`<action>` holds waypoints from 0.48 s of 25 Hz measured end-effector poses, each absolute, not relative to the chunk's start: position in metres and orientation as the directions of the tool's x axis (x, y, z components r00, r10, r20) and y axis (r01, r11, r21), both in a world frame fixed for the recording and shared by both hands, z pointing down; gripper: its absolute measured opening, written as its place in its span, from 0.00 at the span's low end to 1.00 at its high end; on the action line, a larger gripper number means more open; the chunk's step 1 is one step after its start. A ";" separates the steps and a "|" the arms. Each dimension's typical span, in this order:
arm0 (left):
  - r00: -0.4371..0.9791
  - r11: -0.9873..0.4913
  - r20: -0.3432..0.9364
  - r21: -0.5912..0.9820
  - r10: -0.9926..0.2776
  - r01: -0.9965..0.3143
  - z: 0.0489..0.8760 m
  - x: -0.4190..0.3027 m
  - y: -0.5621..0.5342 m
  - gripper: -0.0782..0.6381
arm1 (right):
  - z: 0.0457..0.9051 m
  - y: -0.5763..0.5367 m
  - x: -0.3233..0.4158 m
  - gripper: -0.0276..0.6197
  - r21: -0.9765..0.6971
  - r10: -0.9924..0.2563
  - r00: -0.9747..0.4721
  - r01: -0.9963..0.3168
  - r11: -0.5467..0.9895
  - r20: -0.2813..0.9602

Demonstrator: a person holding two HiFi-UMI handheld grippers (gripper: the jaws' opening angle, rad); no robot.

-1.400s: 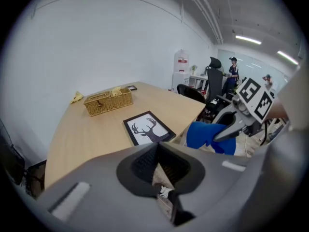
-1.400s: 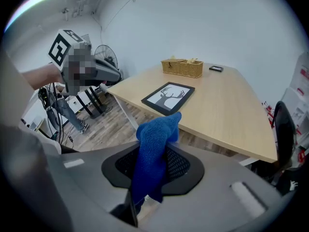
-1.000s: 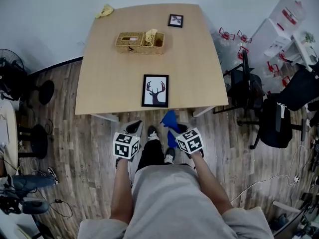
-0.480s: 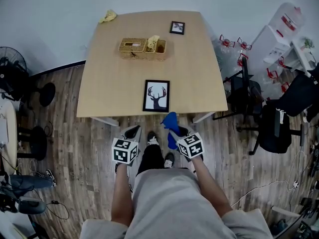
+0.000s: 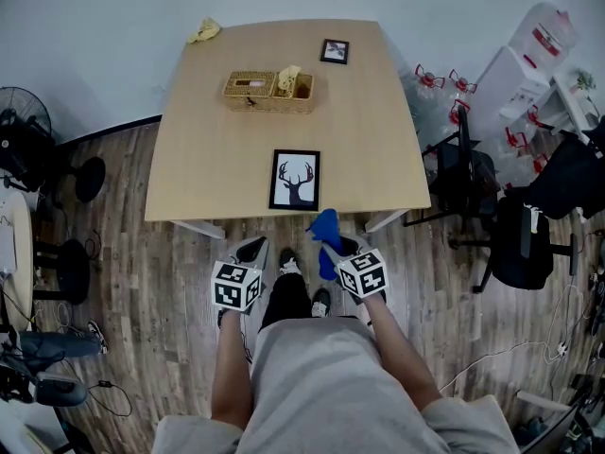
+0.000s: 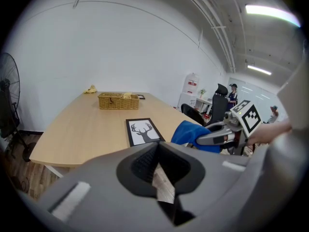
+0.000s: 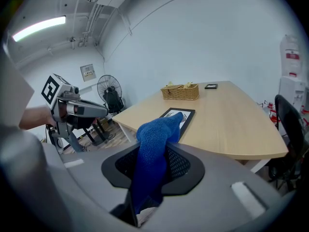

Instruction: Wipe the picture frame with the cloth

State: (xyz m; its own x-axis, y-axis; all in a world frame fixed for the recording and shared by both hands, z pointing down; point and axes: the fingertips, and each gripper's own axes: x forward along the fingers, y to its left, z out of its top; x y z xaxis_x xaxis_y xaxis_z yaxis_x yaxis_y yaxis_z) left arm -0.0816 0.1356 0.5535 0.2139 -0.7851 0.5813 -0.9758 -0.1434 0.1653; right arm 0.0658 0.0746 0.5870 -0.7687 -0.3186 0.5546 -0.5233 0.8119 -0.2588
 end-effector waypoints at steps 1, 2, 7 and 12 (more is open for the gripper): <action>0.213 -0.141 0.581 0.167 -0.785 -0.976 0.554 -0.081 0.136 0.18 | 0.587 0.075 0.066 0.19 -0.259 -0.319 -0.769 -0.523 0.812 0.554; 0.211 -0.137 0.583 0.168 -0.785 -0.976 0.554 -0.082 0.136 0.18 | 0.586 0.075 0.066 0.19 -0.259 -0.319 -0.770 -0.523 0.812 0.553; 0.208 -0.138 0.592 0.162 -0.779 -0.977 0.555 -0.081 0.139 0.18 | 0.586 0.076 0.070 0.19 -0.261 -0.323 -0.769 -0.528 0.808 0.552; 0.212 -0.148 0.598 0.156 -0.773 -0.977 0.560 -0.078 0.142 0.18 | 0.585 0.077 0.072 0.19 -0.261 -0.332 -0.771 -0.531 0.806 0.544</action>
State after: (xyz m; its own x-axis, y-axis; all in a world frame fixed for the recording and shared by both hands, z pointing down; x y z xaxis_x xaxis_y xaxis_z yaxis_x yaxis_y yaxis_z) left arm -0.0780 0.1423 0.5596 0.2121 -0.7727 0.5983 -0.9767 -0.1477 0.1555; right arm 0.0716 0.0767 0.5854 -0.7708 -0.3318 0.5438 -0.5314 0.8058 -0.2614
